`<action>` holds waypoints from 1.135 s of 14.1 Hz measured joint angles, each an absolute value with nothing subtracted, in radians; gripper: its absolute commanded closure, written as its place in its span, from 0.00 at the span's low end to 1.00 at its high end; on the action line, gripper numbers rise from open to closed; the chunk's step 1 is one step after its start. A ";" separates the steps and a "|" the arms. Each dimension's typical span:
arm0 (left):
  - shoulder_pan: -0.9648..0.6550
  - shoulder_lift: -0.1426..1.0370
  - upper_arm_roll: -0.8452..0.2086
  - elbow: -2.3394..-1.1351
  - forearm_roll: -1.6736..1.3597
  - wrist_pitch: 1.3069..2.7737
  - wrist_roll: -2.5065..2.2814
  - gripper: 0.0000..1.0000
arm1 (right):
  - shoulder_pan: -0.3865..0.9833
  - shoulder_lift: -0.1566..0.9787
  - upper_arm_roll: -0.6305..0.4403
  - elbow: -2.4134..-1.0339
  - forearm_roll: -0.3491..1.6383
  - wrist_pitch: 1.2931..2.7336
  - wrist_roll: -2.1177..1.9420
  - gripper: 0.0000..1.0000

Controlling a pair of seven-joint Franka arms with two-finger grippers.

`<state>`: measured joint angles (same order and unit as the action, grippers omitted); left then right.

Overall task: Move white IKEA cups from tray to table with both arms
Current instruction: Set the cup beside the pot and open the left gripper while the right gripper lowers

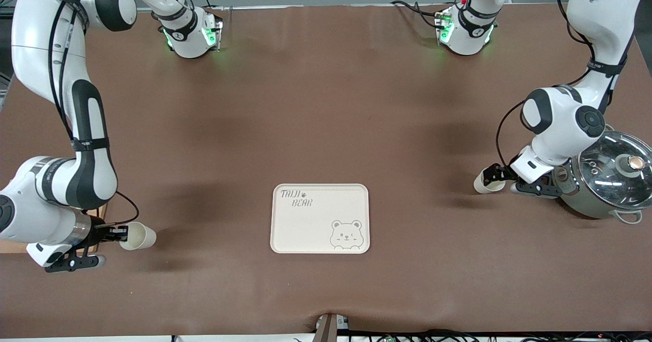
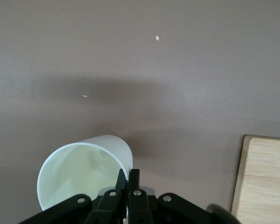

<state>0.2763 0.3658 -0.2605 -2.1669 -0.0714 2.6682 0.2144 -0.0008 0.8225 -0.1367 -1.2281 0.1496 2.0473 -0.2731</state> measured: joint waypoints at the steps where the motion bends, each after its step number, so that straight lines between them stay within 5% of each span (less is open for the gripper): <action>1: 0.276 0.360 -0.261 -2.153 -0.071 2.638 0.214 0.00 | -0.003 0.823 -0.137 -1.238 0.150 2.049 -0.275 1.00; 5: 0.276 0.330 -0.261 -2.037 -0.071 2.410 0.210 0.00 | -0.003 0.824 -0.132 -1.285 0.151 2.070 -0.276 0.98; 8: 0.272 0.305 -0.274 -1.924 -0.071 2.226 0.116 0.00 | -0.003 0.824 -0.131 -1.308 0.155 2.073 -0.276 0.70; 11: 0.248 0.261 -0.315 -1.810 -0.049 1.999 -0.008 0.00 | -0.002 0.824 -0.127 -1.311 0.156 2.074 -0.276 0.00; 16: 0.237 0.202 -0.420 -1.533 0.028 1.586 -0.101 0.00 | -0.001 0.817 -0.126 -1.303 0.156 2.080 -0.276 0.00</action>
<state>0.2366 0.2019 -0.4202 -1.5325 0.0280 1.5855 -0.1005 -0.0008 0.8173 -0.1260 -1.3034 0.1563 2.0805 -0.2759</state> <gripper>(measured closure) 0.000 0.119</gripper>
